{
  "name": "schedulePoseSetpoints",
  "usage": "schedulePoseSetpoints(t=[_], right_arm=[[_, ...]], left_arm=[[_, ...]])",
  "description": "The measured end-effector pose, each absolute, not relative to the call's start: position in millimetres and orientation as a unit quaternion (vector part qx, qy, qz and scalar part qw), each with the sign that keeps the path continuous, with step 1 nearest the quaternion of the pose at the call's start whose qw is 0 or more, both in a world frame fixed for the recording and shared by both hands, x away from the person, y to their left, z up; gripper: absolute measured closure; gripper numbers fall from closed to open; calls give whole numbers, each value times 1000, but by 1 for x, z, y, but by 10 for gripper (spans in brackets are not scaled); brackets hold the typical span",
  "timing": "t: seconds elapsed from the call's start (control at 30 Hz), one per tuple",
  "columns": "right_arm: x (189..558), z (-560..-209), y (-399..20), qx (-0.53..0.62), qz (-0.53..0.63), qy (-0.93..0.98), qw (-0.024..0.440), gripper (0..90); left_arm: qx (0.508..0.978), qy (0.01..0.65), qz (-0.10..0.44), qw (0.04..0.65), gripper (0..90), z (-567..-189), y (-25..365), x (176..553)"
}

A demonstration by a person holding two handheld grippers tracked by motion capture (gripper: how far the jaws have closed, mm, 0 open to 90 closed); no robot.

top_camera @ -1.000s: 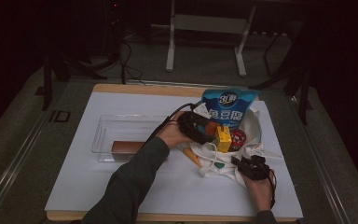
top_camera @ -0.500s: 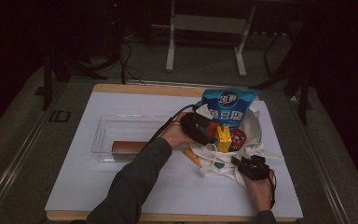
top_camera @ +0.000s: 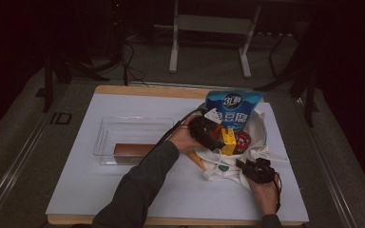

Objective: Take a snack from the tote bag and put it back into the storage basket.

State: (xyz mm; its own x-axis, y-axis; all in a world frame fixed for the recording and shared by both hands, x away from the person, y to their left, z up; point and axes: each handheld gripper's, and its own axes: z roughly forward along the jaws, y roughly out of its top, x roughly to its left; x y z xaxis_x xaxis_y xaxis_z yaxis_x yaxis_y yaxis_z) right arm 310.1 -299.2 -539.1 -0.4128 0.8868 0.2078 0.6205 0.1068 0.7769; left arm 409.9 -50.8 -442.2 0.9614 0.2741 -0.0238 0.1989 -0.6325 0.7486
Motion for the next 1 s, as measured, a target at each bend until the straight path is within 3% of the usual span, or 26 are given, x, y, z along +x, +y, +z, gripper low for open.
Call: schedulePoseSetpoints(t=[1.0], right_arm=[[310,-539,-300,518,424,726,156,682]], left_arm=[[908,123,43,398,156,-460,-87,420]])
